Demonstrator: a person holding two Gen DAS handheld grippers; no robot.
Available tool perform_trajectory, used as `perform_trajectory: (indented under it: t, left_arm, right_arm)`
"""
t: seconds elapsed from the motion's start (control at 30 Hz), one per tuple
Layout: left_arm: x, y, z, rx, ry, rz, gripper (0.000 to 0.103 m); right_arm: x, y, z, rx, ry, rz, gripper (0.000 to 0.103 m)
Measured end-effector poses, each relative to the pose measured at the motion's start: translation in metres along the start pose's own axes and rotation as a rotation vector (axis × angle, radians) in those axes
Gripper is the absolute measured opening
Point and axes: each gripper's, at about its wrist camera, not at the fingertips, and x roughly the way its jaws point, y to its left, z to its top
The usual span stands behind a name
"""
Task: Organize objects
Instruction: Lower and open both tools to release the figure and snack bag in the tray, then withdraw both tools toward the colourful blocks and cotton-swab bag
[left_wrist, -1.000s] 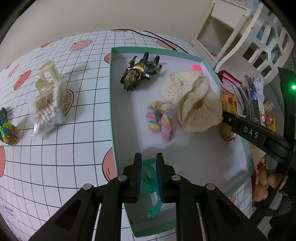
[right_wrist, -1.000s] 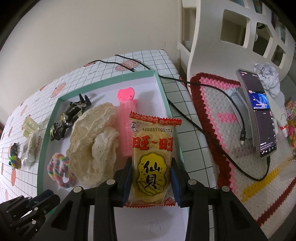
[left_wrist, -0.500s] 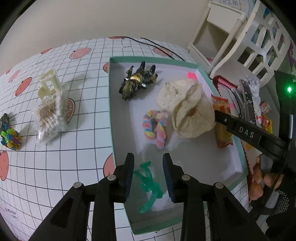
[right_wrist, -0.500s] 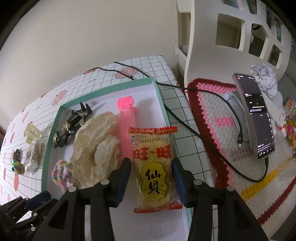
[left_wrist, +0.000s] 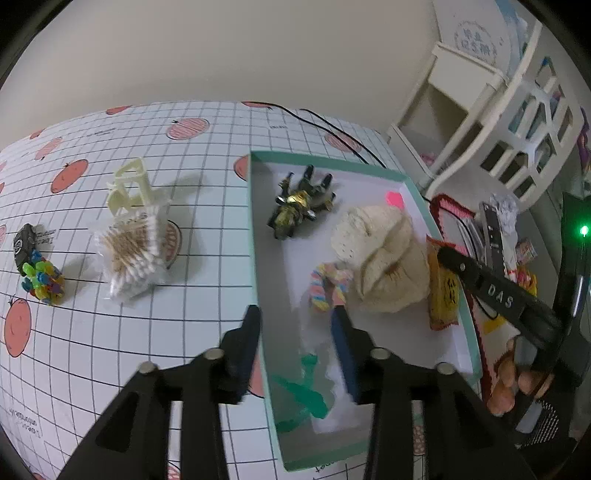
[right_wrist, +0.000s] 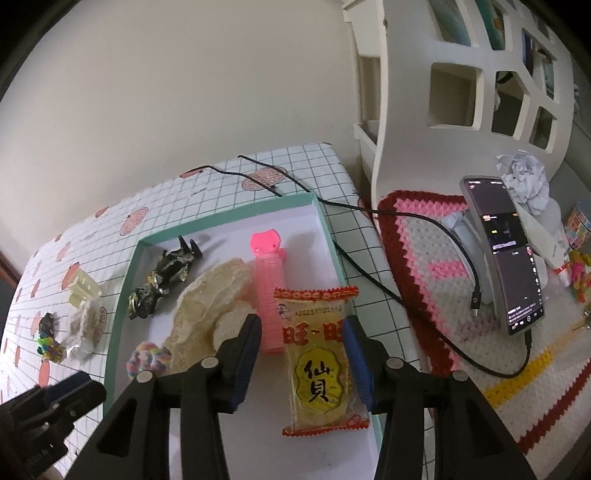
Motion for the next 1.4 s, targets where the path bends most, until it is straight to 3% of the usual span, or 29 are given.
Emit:
perform_trajectory:
  t: [0.27,0.37,0.53,0.77,0.97,1.03,1.4]
  left_arm:
    - [0.001,0.015,0.002,-0.03,-0.009,0.043,0.06]
    - [0.001,0.02,0.002,-0.036,-0.02,0.057,0.071]
    - [0.0,0.024,0.003,-0.047,-0.035,0.065,0.082]
    - [-0.002,0.028,0.003,-0.051,-0.061,0.076,0.094]
    - [-0.004,0.032,0.004,-0.061,-0.085,0.096,0.096]
    - [-0.005,0.033,0.004,-0.064,-0.092,0.102,0.101]
    - [-0.006,0.034,0.004,-0.071,-0.12,0.125,0.103]
  right_arm:
    - [-0.001,0.005,-0.002,-0.025,-0.005,0.014,0.05]
    - [0.0,0.008,-0.003,-0.04,-0.008,0.012,0.066]
    - [0.0,0.012,-0.004,-0.057,-0.007,0.027,0.076]
    - [0.001,0.02,-0.006,-0.096,-0.006,0.028,0.082]
    - [0.001,0.024,-0.007,-0.111,-0.011,0.029,0.093]
    - [0.002,0.024,-0.006,-0.112,-0.01,0.031,0.097]
    - [0.003,0.026,-0.007,-0.109,-0.016,0.028,0.103]
